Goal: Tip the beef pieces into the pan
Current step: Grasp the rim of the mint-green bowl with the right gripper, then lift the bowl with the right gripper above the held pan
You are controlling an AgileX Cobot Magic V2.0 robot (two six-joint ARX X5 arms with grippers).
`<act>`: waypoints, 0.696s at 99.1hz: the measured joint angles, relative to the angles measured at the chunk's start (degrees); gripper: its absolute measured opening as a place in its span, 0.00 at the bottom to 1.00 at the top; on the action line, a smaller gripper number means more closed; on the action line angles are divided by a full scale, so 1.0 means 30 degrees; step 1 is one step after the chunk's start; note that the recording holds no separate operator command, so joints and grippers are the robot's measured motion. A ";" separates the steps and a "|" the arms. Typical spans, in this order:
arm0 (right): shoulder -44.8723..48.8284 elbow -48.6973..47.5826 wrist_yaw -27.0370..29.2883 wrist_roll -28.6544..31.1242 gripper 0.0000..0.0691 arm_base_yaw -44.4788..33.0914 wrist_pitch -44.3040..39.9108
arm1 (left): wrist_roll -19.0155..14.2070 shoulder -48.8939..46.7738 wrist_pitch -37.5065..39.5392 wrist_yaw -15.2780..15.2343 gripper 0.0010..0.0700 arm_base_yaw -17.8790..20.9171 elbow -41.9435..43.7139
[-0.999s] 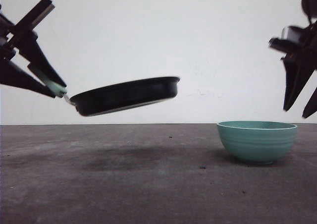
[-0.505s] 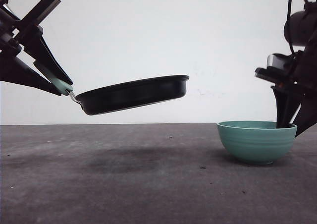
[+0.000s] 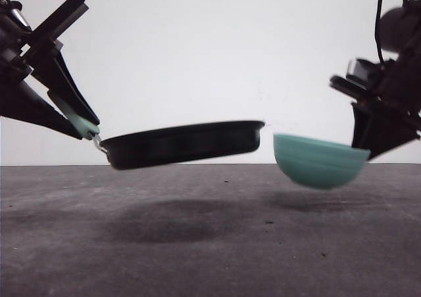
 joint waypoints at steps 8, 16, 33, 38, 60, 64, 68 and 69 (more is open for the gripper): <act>-0.1304 0.0262 0.0189 0.0036 0.02 0.0634 0.0546 | 0.0131 0.0000 -0.0095 -0.0087 0.07 -0.0146 0.0000; -0.2885 0.0816 0.0743 0.0211 0.02 0.1588 0.1341 | 0.0277 0.0000 -0.0211 -0.0313 0.07 -0.0350 0.0095; -0.5370 0.1253 0.2929 0.0423 0.02 0.4466 0.2251 | 0.0831 0.0000 -0.0816 -0.1005 0.07 -0.0845 0.1137; -0.5705 0.1253 0.3905 0.0415 0.02 0.5501 0.2259 | 0.1071 0.0000 -0.1093 -0.1275 0.07 -0.1013 0.1770; -0.5836 0.1246 0.8801 -0.0226 0.02 0.9734 0.2317 | 0.1574 0.0000 -0.1829 -0.1501 0.07 -0.1173 0.3708; -0.5836 0.1246 0.9872 -0.0554 0.02 1.0469 0.2433 | 0.1603 0.0000 -0.1931 -0.1508 0.07 -0.1173 0.3789; -0.5836 0.1246 1.0877 -0.0867 0.02 1.1089 0.2645 | 0.1617 0.0000 -0.1967 -0.1501 0.07 -0.1180 0.3810; -0.5836 0.1246 1.1147 -0.0976 0.02 1.1234 0.2754 | 0.1617 0.0000 -0.1989 -0.1501 0.07 -0.1180 0.3810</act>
